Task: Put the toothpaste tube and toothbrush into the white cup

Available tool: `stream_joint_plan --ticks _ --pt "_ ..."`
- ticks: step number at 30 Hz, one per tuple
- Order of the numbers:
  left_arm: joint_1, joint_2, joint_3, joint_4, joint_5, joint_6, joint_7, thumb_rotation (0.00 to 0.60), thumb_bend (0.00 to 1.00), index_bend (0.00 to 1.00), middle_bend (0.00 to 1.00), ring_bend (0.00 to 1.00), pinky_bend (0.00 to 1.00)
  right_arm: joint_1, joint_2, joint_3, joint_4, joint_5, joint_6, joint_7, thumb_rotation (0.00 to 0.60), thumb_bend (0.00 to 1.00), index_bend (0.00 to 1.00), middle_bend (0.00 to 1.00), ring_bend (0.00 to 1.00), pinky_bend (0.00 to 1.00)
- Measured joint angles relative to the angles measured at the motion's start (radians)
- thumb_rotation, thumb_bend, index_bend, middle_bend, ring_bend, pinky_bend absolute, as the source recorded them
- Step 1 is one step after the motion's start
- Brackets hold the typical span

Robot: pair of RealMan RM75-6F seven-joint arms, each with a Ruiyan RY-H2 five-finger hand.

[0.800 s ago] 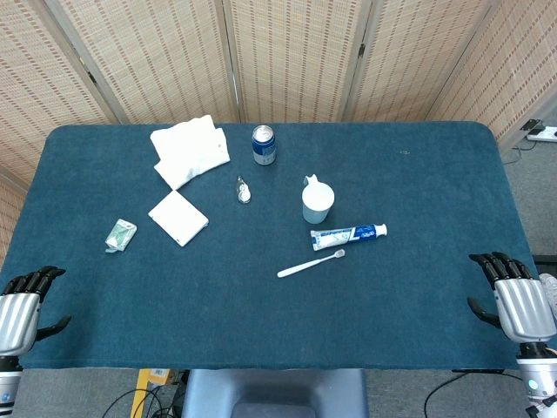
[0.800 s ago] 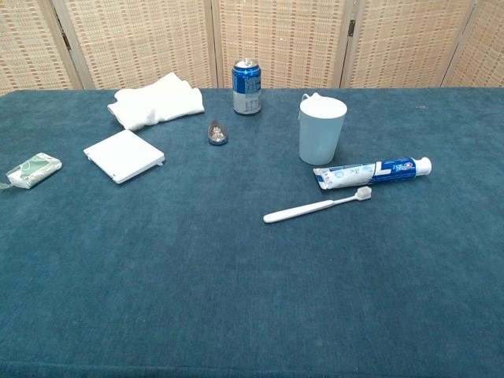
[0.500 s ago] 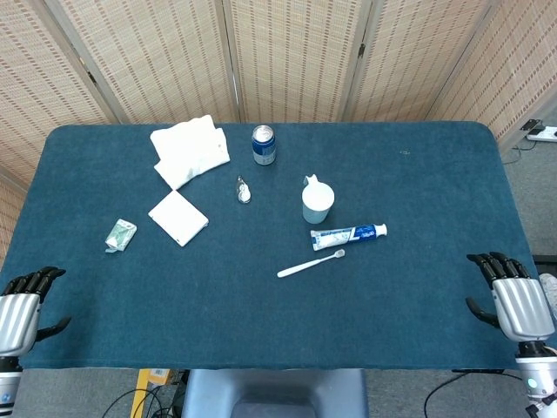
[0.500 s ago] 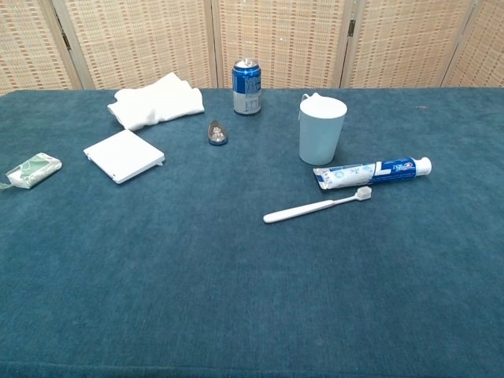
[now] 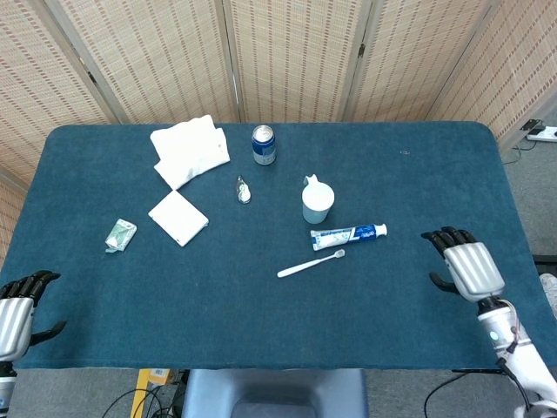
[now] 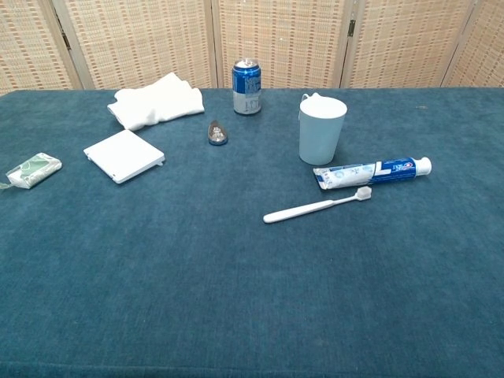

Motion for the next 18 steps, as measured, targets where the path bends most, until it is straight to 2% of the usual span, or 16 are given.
stream_joint_plan --ticks 9,18 --pt "0.02 0.012 0.007 -0.009 -0.002 0.019 -0.004 0.6 0.19 0.28 0.25 0.26 0.28 0.196 -0.194 0.04 0.174 0.045 -0.185 -0.049 0.6 0.19 0.21 0.28 0.17 0.25" --pt "0.038 0.02 0.013 -0.009 -0.012 0.026 -0.009 0.6 0.19 0.28 0.25 0.26 0.28 0.294 -0.393 0.05 0.386 0.071 -0.247 -0.056 0.6 0.19 0.21 0.28 0.17 0.25"
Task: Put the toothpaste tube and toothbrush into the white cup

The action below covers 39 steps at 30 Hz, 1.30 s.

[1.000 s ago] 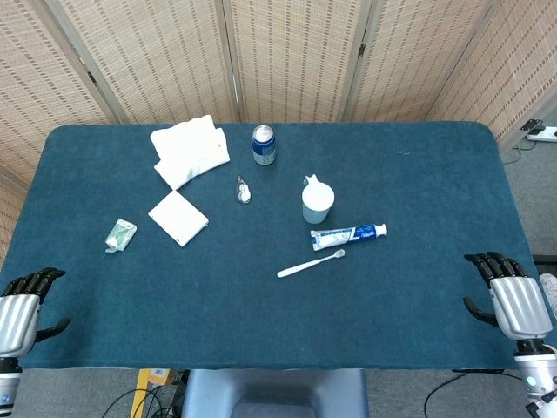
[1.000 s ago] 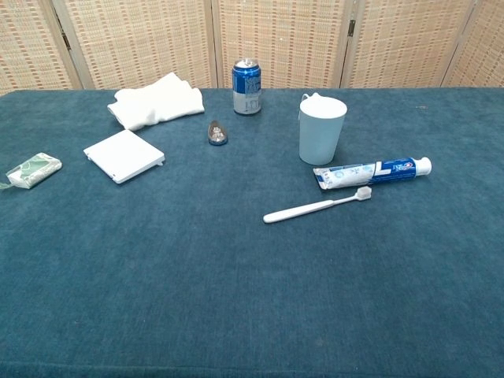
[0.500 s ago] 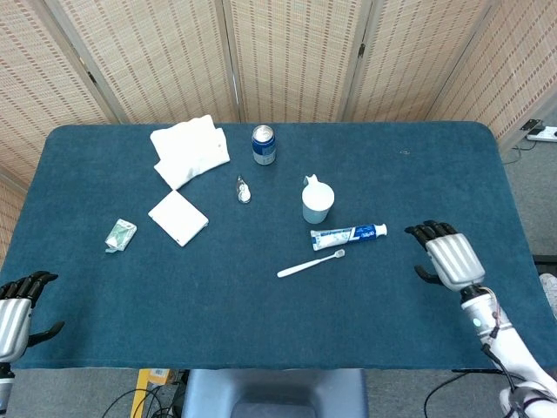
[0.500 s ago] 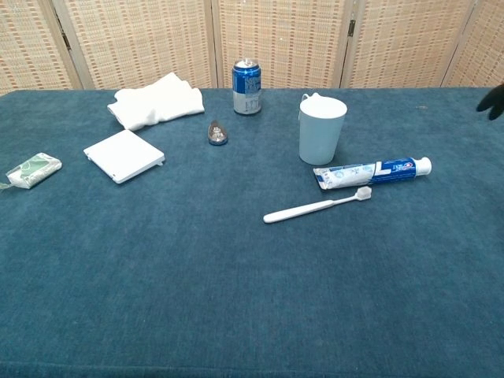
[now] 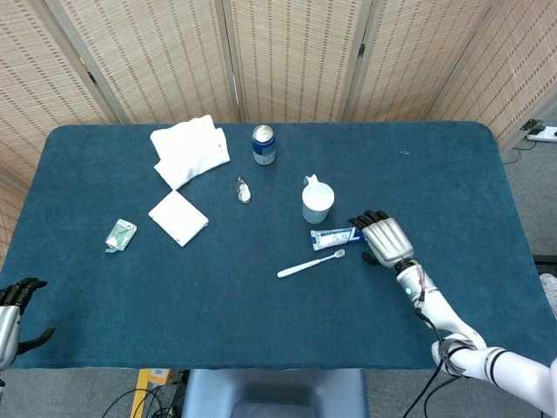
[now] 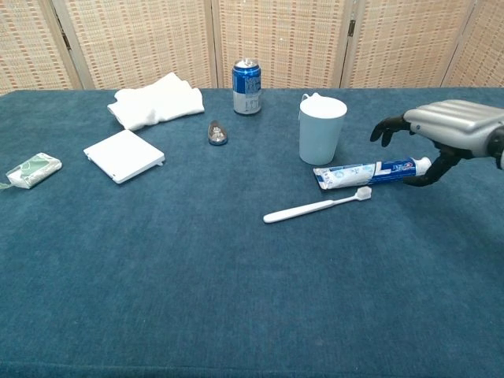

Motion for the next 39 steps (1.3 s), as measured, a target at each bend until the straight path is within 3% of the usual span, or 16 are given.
stream_joint_plan --ticks 15,24,35,39 --pt "0.001 -0.007 0.001 0.012 -0.011 -0.019 -0.002 0.6 0.19 0.28 0.25 0.27 0.28 0.107 -0.157 -0.009 0.215 0.045 -0.103 0.039 0.6 0.21 0.29 0.34 0.18 0.26" --pt "0.004 -0.01 -0.001 0.023 -0.017 -0.022 -0.011 0.6 0.19 0.28 0.25 0.27 0.28 0.097 -0.16 -0.039 0.247 0.013 -0.056 0.075 0.6 0.32 0.51 0.47 0.3 0.35" --pt "0.0 -0.015 -0.003 0.03 -0.016 -0.031 -0.014 0.6 0.19 0.28 0.25 0.27 0.28 0.06 -0.112 -0.072 0.263 -0.011 -0.014 0.125 0.6 0.33 0.56 0.51 0.34 0.36" --pt "-0.005 -0.017 -0.002 0.026 -0.009 -0.035 -0.007 0.6 0.19 0.28 0.25 0.27 0.28 0.048 -0.097 -0.06 0.244 -0.013 0.013 0.232 0.6 0.34 0.56 0.51 0.34 0.36"
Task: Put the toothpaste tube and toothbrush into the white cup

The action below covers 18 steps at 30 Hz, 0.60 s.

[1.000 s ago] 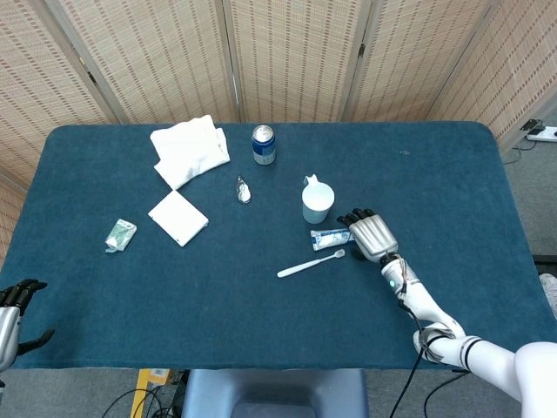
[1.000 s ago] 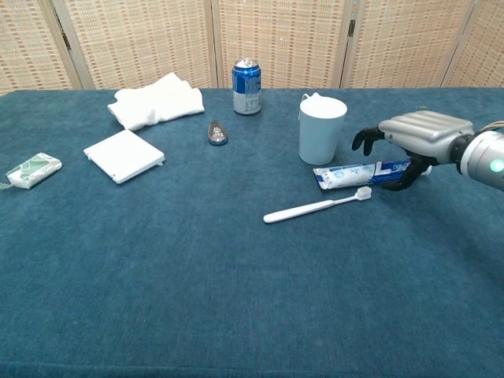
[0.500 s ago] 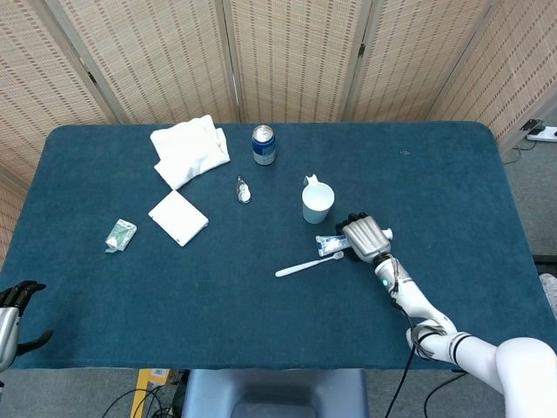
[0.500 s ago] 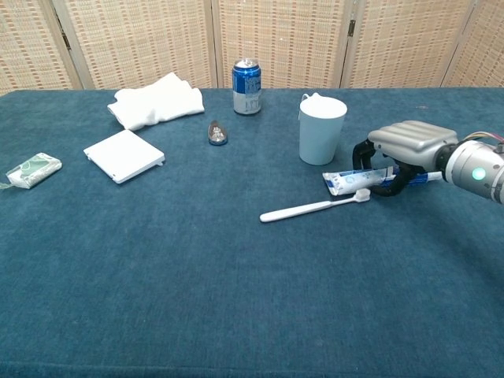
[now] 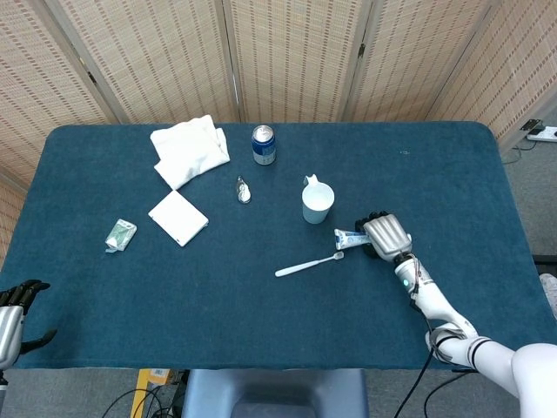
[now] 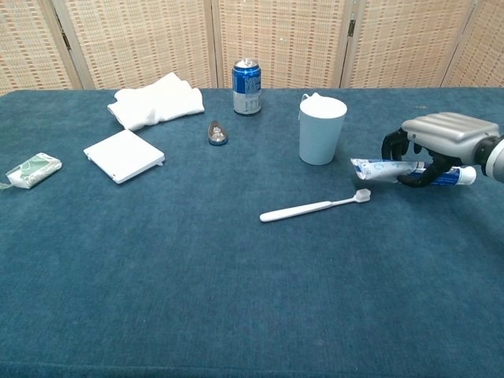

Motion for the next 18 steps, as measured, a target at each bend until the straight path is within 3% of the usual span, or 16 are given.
stream_joint_plan --ticks 8,18 --pt "0.012 0.014 -0.002 -0.012 0.001 0.023 -0.002 0.6 0.19 0.28 0.25 0.27 0.28 -0.009 0.026 0.045 -0.054 -0.019 0.084 0.255 0.6 0.34 0.56 0.52 0.36 0.36" --pt "0.016 0.022 -0.004 -0.014 0.004 0.027 -0.015 0.6 0.19 0.28 0.25 0.27 0.28 0.004 0.098 0.166 -0.256 0.037 0.117 0.476 0.6 0.34 0.57 0.53 0.38 0.39"
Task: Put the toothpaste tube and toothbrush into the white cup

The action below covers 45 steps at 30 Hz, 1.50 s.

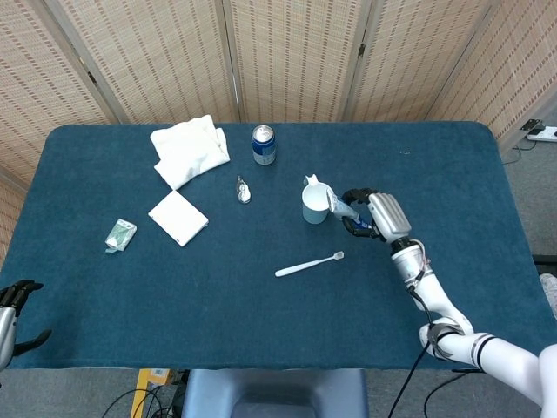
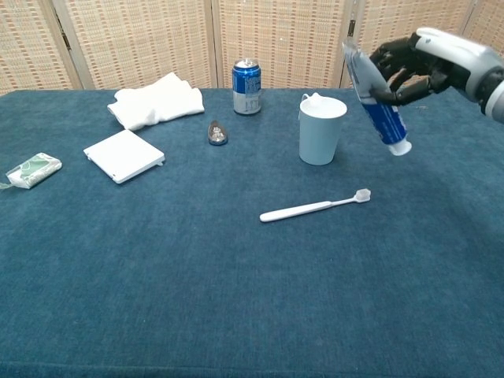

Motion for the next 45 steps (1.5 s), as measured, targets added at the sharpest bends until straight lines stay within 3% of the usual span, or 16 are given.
stream_joint_plan --ticks 7,15,29,45 --pt "0.005 0.004 0.001 0.002 0.0 0.004 -0.013 0.6 0.19 0.28 0.25 0.27 0.28 0.053 0.016 0.139 -0.086 0.134 -0.048 0.102 0.6 0.34 0.57 0.53 0.38 0.39" --pt "0.01 0.004 0.003 0.006 -0.005 0.002 -0.017 0.6 0.19 0.28 0.25 0.26 0.28 0.138 -0.081 0.211 0.011 0.228 -0.096 0.14 0.6 0.33 0.58 0.53 0.39 0.39" --pt "0.016 0.014 0.006 0.002 -0.013 -0.006 -0.019 0.6 0.19 0.28 0.25 0.27 0.28 0.228 -0.217 0.22 0.257 0.214 -0.129 0.223 0.6 0.32 0.59 0.54 0.39 0.39" --pt "0.017 0.008 0.012 -0.016 -0.015 -0.015 0.006 0.6 0.19 0.28 0.25 0.27 0.28 0.25 -0.342 0.173 0.505 0.15 -0.15 0.431 0.6 0.32 0.59 0.53 0.39 0.39"
